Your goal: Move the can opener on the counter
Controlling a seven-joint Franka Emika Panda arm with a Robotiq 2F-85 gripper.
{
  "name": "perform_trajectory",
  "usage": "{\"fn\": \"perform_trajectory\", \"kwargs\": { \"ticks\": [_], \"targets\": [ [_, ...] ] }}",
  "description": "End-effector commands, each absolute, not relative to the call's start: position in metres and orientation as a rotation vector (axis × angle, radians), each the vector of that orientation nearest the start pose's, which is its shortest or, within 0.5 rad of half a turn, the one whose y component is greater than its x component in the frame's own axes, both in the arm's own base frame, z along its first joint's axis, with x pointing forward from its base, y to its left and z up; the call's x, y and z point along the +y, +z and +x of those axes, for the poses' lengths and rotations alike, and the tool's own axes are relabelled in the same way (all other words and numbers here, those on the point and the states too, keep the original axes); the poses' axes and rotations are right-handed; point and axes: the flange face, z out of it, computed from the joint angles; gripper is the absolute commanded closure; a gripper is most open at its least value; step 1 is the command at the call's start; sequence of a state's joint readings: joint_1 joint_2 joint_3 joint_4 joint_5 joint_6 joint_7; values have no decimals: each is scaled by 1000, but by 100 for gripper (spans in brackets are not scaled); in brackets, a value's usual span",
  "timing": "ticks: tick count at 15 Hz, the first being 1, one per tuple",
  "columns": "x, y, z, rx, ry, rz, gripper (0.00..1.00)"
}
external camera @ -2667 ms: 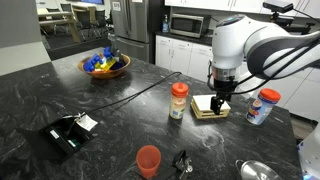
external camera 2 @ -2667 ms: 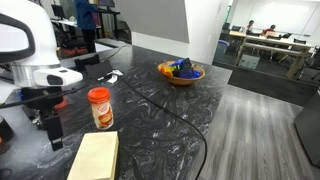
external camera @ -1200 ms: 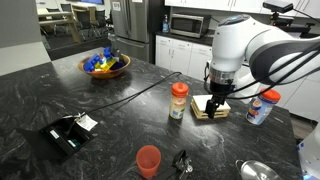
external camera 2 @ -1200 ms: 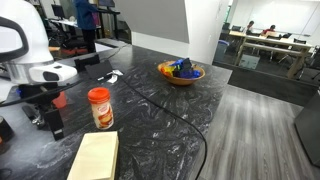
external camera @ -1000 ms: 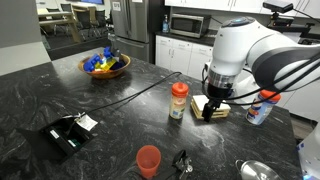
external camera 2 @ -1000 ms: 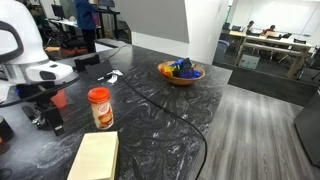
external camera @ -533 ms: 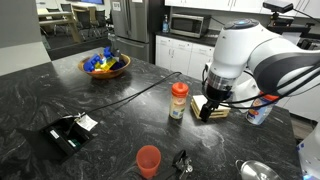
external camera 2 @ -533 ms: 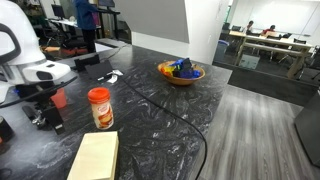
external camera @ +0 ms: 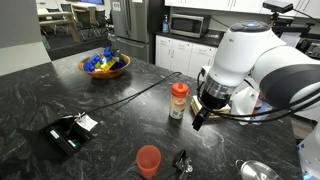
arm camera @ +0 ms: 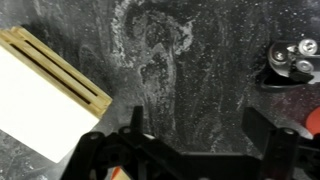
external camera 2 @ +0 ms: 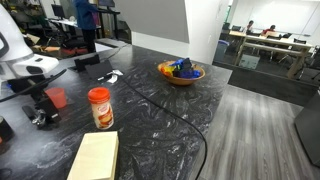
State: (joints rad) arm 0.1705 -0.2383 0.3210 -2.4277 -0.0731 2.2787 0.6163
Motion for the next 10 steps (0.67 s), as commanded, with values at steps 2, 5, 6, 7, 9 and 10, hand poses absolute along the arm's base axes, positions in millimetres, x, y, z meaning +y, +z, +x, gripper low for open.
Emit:
{"fn": "perform_trajectory", "kwargs": {
  "ticks": [2, 5, 6, 7, 9, 10],
  "targets": [
    [260, 391, 417, -7, -283, -3145, 0],
    [290, 385, 414, -246, -349, -3112, 0],
    [283, 385, 408, -141, -311, -3121, 0],
    [288, 383, 408, -178, -319, -3115, 0],
    [289, 383, 409, -205, -322, -3115, 0],
    [289, 383, 410, -209, -324, -3115, 0]
  ]
}}
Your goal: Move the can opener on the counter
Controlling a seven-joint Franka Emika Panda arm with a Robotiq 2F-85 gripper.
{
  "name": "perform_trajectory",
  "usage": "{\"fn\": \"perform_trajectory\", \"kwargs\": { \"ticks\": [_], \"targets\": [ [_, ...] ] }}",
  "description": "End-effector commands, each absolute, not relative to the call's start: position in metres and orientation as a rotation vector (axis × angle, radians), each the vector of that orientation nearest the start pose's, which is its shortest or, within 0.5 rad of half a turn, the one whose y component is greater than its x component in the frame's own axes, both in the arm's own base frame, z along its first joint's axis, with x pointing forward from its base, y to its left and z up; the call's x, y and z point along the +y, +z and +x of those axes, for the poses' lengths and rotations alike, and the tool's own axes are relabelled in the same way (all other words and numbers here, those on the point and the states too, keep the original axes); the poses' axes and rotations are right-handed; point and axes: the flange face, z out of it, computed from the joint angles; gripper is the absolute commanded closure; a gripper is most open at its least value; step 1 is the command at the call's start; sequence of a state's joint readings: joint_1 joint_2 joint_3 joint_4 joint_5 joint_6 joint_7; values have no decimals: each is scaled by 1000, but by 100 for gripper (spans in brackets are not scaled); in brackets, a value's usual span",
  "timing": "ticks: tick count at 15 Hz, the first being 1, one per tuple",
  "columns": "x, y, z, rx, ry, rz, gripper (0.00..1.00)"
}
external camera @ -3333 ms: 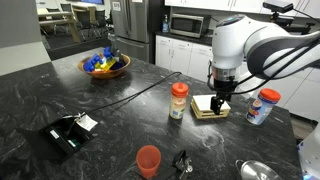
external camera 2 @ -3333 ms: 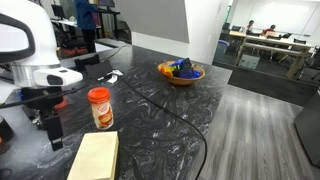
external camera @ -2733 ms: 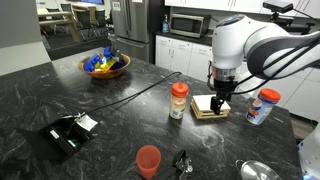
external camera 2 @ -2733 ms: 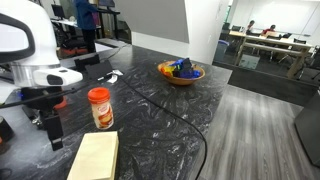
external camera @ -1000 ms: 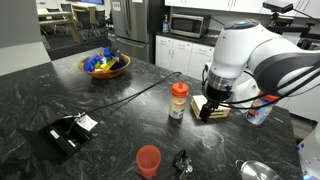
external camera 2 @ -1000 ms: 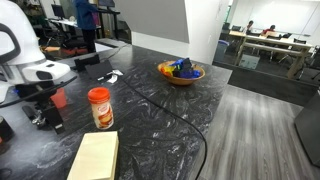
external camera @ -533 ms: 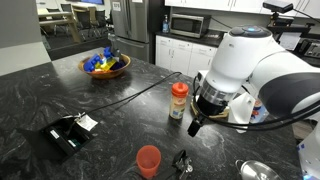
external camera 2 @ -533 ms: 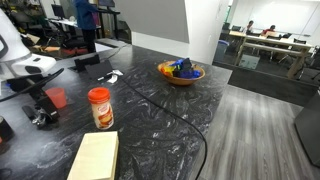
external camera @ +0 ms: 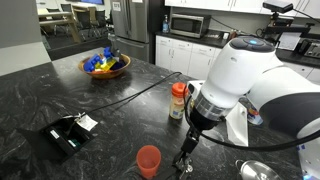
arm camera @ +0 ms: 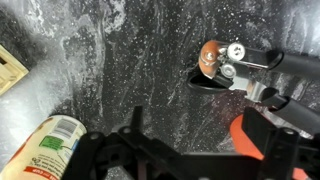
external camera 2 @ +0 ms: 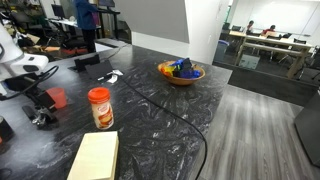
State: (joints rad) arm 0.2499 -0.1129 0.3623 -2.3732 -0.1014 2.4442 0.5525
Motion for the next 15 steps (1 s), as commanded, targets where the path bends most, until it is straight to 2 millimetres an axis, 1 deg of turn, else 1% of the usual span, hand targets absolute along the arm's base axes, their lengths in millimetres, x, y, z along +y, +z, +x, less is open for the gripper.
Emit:
{"fn": "perform_trajectory", "kwargs": {
  "ticks": [1, 3, 5, 8, 11, 13, 15],
  "targets": [
    [288, 383, 410, -211, -324, -3115, 0],
    [299, 381, 413, -326, -331, -3099, 0],
    [313, 377, 415, -487, -323, -3054, 0],
    [335, 368, 420, -695, -336, -2930, 0],
    [353, 356, 427, -855, -306, -2791, 0],
    [358, 350, 432, -932, -269, -2716, 0],
    [359, 347, 437, -988, -242, -2664, 0]
  ]
}}
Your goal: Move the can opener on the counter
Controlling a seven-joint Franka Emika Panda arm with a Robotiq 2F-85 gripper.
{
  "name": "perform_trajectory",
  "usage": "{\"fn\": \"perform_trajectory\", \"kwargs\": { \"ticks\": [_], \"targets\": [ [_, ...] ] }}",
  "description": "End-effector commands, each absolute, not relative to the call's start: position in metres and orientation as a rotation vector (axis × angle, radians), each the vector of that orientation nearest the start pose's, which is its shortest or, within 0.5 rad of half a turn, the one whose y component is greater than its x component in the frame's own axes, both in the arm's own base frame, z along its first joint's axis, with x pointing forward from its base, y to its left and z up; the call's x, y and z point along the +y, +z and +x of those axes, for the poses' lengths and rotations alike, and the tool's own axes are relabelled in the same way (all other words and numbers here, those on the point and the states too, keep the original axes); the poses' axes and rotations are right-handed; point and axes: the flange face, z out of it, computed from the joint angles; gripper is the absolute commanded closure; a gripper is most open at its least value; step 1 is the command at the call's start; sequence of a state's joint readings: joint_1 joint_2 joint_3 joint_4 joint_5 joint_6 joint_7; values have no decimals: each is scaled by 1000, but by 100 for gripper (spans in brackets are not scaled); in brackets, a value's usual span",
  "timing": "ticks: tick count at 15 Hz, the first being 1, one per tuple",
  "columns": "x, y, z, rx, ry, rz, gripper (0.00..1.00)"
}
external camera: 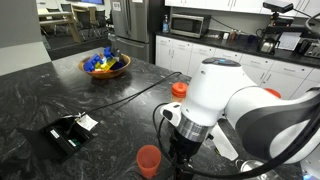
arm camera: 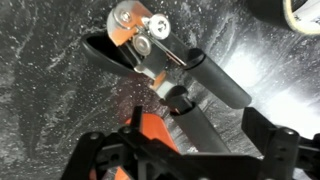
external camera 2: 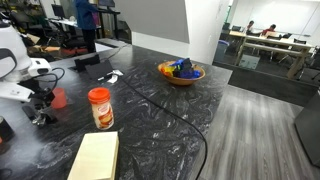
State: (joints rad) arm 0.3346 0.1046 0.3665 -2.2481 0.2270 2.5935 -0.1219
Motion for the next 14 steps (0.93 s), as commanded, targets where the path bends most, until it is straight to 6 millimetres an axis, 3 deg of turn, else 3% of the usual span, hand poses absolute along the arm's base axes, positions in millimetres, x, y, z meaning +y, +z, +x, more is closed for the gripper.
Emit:
{"fn": "perform_trajectory", "kwargs": {
  "ticks": [1, 5, 14],
  "targets": [
    [359, 347, 439, -1009, -236, -2644, 0],
    [359, 347, 444, -1065, -233, -2608, 0],
    [368, 328, 432, -1101, -166, -2692, 0]
  ]
}}
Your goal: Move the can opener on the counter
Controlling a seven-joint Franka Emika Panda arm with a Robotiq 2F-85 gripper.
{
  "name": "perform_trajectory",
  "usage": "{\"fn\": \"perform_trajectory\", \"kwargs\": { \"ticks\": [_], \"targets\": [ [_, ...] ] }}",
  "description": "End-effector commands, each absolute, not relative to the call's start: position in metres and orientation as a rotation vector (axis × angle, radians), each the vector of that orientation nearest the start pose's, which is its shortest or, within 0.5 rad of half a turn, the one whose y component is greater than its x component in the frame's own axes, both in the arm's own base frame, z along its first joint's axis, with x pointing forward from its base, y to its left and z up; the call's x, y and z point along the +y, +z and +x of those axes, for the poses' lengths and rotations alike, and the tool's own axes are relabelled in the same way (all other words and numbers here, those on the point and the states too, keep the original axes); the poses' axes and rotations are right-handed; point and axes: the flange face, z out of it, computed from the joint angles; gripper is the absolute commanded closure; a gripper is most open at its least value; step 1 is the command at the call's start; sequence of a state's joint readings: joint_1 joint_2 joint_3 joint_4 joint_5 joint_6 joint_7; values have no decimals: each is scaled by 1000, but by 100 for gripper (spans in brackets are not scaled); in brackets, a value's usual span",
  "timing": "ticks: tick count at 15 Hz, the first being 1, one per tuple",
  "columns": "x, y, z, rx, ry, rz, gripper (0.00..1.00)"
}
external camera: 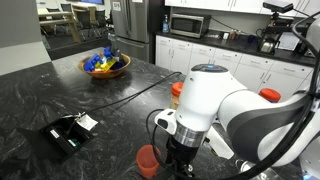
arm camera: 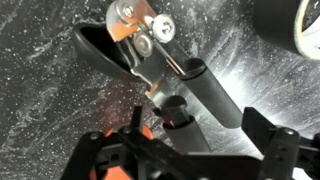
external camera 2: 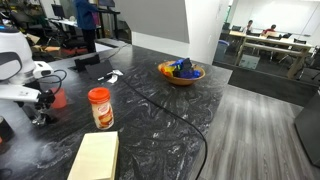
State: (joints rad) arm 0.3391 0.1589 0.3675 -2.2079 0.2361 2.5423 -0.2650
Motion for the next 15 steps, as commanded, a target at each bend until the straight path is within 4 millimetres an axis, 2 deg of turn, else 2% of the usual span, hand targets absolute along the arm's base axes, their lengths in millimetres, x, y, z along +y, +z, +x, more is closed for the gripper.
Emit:
{"fn": "perform_trajectory", "kwargs": {
  "ticks": [1, 2, 3, 5, 12, 15],
  "targets": [
    [369, 326, 431, -1101, -160, -2695, 0],
    [370, 324, 430, -1100, -155, -2698, 4],
    [371, 323, 430, -1099, -156, -2699, 26],
    [372, 323, 429, -1103, -149, -2699, 31],
    [371, 320, 430, -1098, -138, -2694, 80],
    [370, 321, 431, -1091, -142, -2694, 90]
  ]
}}
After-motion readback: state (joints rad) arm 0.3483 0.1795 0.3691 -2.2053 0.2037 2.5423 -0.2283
